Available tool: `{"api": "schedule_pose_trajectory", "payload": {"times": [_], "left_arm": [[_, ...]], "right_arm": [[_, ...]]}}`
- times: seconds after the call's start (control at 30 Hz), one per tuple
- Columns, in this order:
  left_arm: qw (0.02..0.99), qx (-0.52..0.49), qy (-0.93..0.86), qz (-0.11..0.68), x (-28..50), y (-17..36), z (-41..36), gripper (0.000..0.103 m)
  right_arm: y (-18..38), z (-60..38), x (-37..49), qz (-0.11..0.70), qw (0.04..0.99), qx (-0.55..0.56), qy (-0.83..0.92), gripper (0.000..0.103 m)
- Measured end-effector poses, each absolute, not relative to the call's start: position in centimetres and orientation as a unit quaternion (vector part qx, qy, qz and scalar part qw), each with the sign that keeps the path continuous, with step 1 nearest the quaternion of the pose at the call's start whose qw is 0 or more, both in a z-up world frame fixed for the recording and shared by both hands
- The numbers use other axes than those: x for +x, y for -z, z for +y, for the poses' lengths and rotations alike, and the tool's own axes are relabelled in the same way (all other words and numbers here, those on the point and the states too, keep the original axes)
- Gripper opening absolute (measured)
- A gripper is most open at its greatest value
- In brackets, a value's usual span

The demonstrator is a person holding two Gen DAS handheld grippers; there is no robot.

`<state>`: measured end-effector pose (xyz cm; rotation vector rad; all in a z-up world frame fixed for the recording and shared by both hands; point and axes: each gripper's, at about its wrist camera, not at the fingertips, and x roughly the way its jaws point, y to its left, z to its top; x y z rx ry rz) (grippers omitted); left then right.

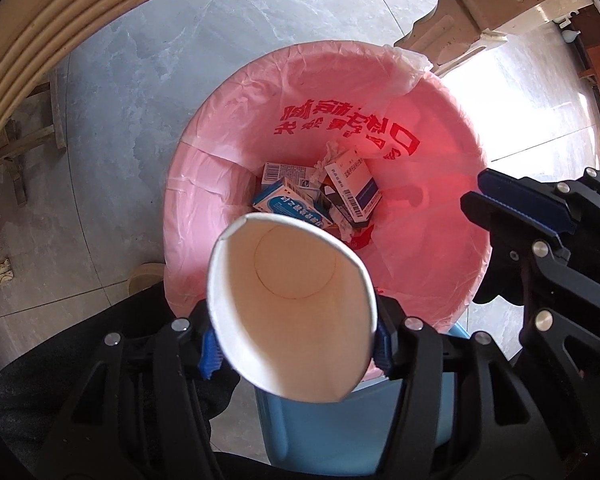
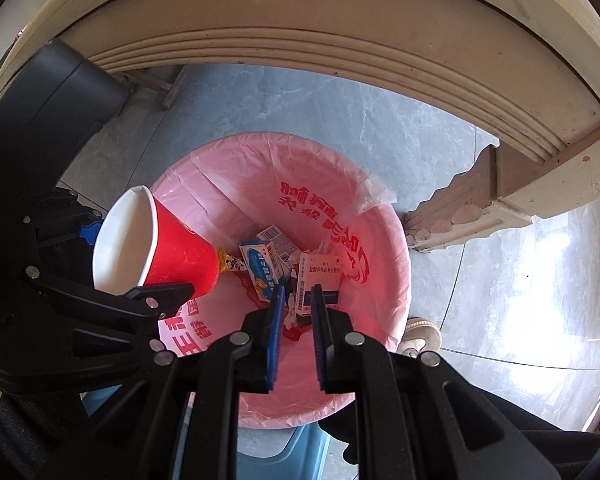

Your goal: Collect trash

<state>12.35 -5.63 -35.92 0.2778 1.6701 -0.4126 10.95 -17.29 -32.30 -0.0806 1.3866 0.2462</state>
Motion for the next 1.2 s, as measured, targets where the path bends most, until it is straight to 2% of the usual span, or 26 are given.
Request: {"api": "schedule_pose_trajectory", "payload": {"times": [0.1,0.27,0.9,1.2], "left_arm": [[0.642,0.121,0.180,0.735,12.4,36.1,-5.6,0.057],[0.639,0.122,0.180,0.737,12.5,36.0,-5.6,0.070],[0.656,0.127,0.163,0.726,12.3,35.2,-5.3,0.071],[0.709,0.132,0.118,0.683,11.5,31.3,-4.5,0.071]], "right_arm": [[32.3,-17.3,10.9,0.637,0.762,-0.037,-0.113,0.014],[32.3,-17.3,11.0,0.639,0.760,-0.035,-0.114,0.015],[32.7,-17.2,11.0,0.642,0.758,-0.034,-0.114,0.015],[29.9,-17.4,9.7,0.620,0.776,-0.031,-0.108,0.016]]}}
